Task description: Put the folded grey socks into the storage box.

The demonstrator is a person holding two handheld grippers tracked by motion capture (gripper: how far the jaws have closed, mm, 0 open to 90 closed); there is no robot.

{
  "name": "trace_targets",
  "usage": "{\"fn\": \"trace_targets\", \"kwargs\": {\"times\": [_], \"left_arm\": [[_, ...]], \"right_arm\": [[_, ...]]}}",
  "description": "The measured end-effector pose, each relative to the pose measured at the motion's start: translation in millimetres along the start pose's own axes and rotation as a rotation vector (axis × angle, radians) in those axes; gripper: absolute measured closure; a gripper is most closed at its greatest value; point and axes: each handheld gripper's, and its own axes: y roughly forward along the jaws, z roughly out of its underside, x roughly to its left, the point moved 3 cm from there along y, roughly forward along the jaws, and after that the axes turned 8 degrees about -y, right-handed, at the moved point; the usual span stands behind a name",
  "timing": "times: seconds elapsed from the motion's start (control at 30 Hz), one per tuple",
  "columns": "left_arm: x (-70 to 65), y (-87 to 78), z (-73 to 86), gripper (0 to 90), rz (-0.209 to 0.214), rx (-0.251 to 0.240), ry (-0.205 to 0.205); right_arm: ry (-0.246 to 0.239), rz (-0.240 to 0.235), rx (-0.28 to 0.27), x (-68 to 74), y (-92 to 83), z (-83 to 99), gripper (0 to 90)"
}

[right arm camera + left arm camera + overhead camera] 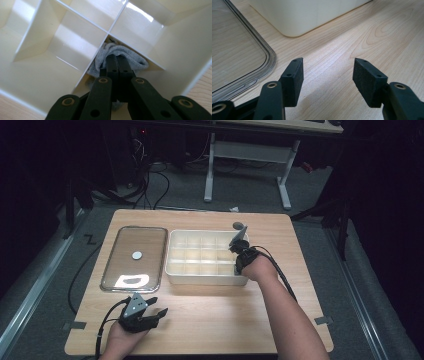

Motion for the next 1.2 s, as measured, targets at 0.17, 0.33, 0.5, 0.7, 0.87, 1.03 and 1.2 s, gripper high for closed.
{"fn": "trace_targets", "kwargs": {"times": [0.17,0.33,0.5,0.7,0.87,1.03,1.2], "left_arm": [[0.0,-0.4,-0.4,42.4,0.002,0.0,-0.001],[0.1,-1.2,-0.8,42.4,0.0,-0.004,0.0],[0.3,-1.3,-1.3,42.6,-0.004,0.002,0.003],[0.2,-1.1,-1.8,42.9,-0.007,0.006,0.009],[-0.6,-1.8,-2.2,43.4,-0.008,0.0,0.006],[-1.3,-2.6,-2.7,44.1,-0.013,-0.006,0.005],[-2.2,-3.1,-3.1,44.1,-0.011,-0.006,0.006]], "right_arm": [[-0.003,0.013,0.016,0.8,4.2,-1.0,90.0],[-0.012,0.026,-0.011,1.3,-4.5,2.1,89.0],[-0.01,0.027,-0.082,1.0,-24.8,8.6,85.9],[-0.027,0.034,-0.193,5.7,-43.6,19.6,79.1],[-0.032,0.049,-0.285,15.1,-50.8,31.5,73.0],[-0.045,0.02,-0.381,28.4,-57.7,45.0,68.4],[-0.047,0.04,-0.494,45.5,-66.3,64.2,62.2]]}}
